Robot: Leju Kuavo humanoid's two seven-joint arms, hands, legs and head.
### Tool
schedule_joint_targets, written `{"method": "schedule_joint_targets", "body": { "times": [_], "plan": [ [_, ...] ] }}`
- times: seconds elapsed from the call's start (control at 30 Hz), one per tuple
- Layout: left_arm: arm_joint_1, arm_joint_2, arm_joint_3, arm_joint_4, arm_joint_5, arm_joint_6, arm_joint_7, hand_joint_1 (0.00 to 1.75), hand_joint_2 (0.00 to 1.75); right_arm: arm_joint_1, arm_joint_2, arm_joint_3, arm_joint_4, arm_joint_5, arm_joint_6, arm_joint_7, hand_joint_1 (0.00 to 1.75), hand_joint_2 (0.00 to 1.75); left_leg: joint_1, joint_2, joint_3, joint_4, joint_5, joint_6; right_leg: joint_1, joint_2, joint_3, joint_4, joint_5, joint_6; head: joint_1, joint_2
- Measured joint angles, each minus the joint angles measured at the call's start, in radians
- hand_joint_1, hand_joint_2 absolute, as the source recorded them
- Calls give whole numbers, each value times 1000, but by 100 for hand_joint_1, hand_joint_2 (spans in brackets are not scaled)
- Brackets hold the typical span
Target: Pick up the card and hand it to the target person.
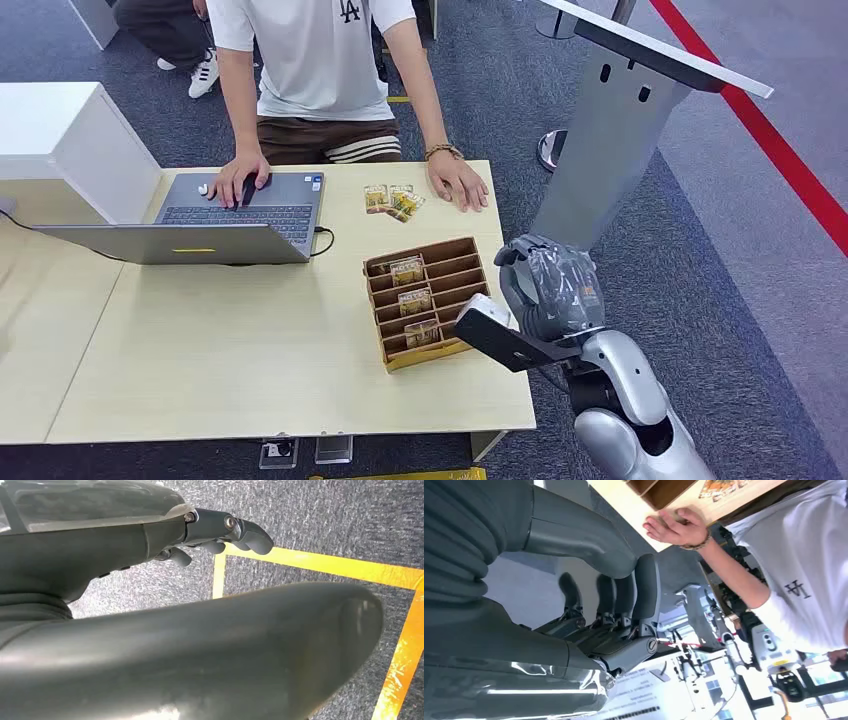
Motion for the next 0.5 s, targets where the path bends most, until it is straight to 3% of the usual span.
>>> {"method": "schedule_joint_targets", "body": {
  "times": [0.5],
  "plan": [
    [0, 0, 0, 0, 0, 0, 0, 0, 0, 0, 0, -1, -4, 0, 0, 0, 65, 175, 0, 0, 0, 0, 0, 0, 0, 0, 0, 0, 0, 0, 0, 0]
  ]
}}
